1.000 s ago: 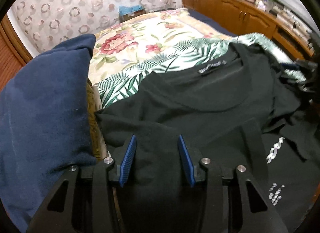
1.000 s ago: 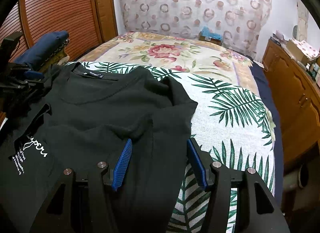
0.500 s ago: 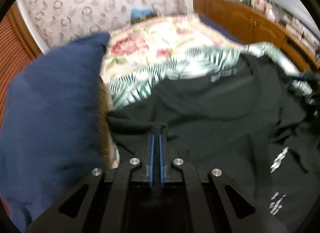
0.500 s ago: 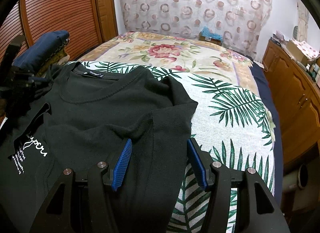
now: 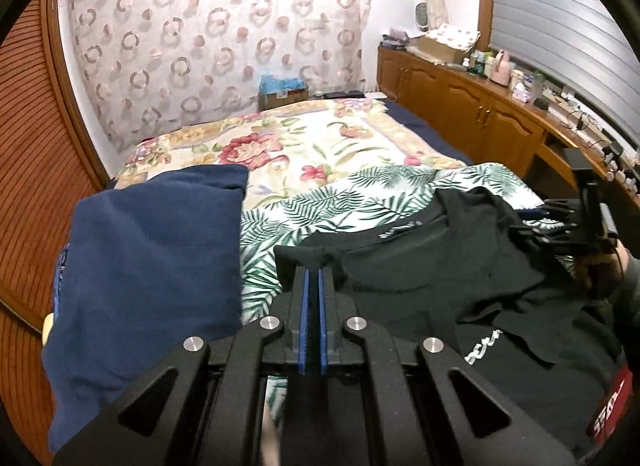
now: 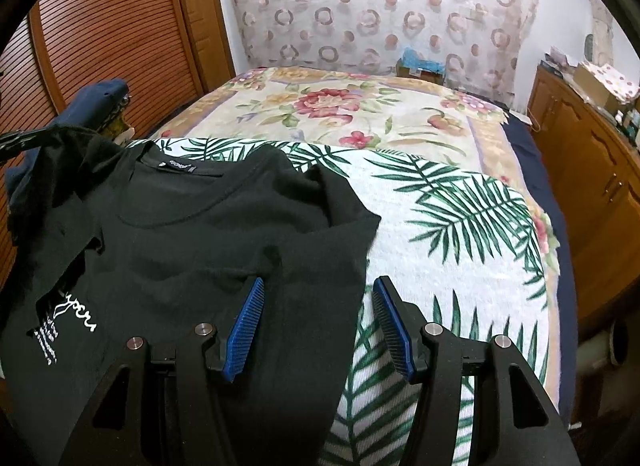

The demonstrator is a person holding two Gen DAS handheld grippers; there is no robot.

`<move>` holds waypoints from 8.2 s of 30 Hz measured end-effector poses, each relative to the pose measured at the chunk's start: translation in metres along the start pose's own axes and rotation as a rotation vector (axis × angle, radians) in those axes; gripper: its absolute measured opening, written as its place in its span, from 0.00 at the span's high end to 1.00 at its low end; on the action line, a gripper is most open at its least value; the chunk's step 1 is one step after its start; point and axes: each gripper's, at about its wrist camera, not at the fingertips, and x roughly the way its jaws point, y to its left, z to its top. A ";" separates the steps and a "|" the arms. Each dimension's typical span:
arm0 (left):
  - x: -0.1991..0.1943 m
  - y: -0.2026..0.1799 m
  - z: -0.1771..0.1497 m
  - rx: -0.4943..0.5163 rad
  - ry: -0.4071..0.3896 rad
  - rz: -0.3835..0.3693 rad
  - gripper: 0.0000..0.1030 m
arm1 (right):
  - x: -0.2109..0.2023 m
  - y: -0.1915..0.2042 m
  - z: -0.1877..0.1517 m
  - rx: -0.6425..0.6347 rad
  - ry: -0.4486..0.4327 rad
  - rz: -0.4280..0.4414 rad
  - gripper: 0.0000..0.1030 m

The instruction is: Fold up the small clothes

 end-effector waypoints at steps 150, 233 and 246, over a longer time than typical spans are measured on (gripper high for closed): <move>-0.320 -0.050 -0.124 -0.070 -0.651 -0.068 0.89 | -0.453 0.134 -0.211 -0.152 -0.639 -0.103 0.87; -0.069 -0.042 -0.131 -0.142 -0.115 -0.020 0.92 | -0.191 0.032 -0.174 0.083 -0.203 -0.110 0.96; -0.144 -0.037 -0.133 -0.154 -0.233 -0.103 0.92 | -0.275 0.045 -0.187 0.053 -0.320 -0.092 0.96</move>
